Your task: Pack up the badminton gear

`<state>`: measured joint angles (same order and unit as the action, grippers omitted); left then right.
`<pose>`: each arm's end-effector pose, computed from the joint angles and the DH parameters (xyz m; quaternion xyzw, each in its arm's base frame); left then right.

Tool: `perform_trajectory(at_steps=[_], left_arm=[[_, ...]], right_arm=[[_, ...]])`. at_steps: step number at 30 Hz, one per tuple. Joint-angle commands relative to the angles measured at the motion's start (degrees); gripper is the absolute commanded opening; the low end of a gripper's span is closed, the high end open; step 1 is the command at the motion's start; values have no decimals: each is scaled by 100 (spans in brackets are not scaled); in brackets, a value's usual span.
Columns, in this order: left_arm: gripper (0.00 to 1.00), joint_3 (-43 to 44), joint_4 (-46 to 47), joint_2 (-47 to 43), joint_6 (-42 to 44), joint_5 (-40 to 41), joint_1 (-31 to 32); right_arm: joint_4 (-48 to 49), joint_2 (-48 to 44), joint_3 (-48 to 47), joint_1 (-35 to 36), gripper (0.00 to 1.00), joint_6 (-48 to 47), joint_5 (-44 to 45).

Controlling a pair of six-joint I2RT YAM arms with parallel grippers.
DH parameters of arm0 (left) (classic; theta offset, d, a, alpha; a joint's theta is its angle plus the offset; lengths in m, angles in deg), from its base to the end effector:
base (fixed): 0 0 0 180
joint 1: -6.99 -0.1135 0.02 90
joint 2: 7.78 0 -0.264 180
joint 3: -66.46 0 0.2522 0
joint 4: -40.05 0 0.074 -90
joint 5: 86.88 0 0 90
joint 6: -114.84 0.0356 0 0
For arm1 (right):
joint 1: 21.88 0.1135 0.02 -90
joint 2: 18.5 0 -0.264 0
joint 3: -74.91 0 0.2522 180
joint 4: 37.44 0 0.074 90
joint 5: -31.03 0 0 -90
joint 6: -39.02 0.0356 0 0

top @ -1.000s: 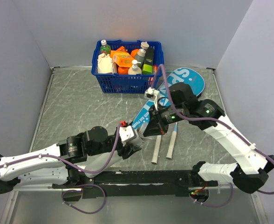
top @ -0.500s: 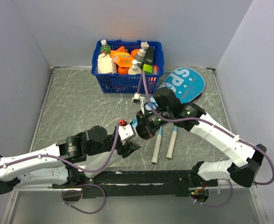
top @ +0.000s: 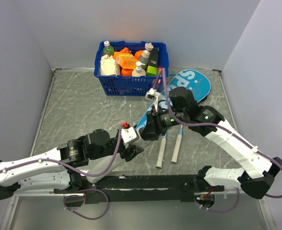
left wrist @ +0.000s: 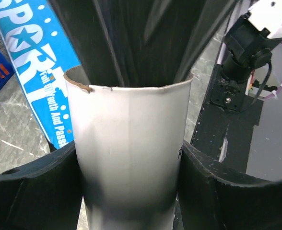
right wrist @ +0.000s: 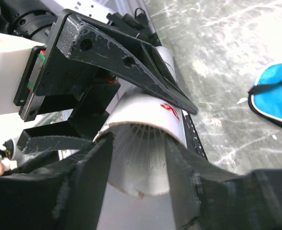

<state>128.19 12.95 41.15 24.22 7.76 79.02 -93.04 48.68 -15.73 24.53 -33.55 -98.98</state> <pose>0.0640 -0.1880 0.3414 0.4403 0.6552 -0.3374 0.5129 0.1453 0.1858 0.4034 -0.3660 0.7548 0.4945 0.2275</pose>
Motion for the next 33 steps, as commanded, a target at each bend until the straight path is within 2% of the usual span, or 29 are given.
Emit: perform_trajectory(at_steps=[1, 2, 5, 9, 13, 14, 16, 17, 24, 33], left_arm=[[2, 11, 51, 108, 256, -245, 57], [2, 11, 51, 117, 264, -245, 57], [1, 20, 51, 135, 256, -245, 48], [1, 20, 51, 117, 247, -236, 48], [2, 2, 51, 56, 229, -227, 48], [2, 2, 60, 56, 229, -210, 48], [2, 20, 43, 82, 203, -139, 48], [2, 37, 16, 91, 194, -139, 57], [1, 169, -98, 170, 106, -157, 57], [1, 161, -90, -41, 106, -148, 57]], right_arm=[[291, -249, -371, -544, 62, 339, 46], [308, -275, -424, -885, 63, 392, 55], [300, -302, -617, -1335, 64, 428, 265], [71, 49, -776, -2099, 65, 568, 686], [-148, 216, -460, -2635, 66, 849, 1660], [-323, 260, -285, -2742, 65, 876, 2316], [-534, 418, -22, -2970, 65, 1024, 2978], [-692, 532, 76, -3041, 65, 1078, 3434], [-843, 586, 999, -3209, 68, 1728, 4658], [-852, 595, 1896, -3314, 67, 2256, 5091]])
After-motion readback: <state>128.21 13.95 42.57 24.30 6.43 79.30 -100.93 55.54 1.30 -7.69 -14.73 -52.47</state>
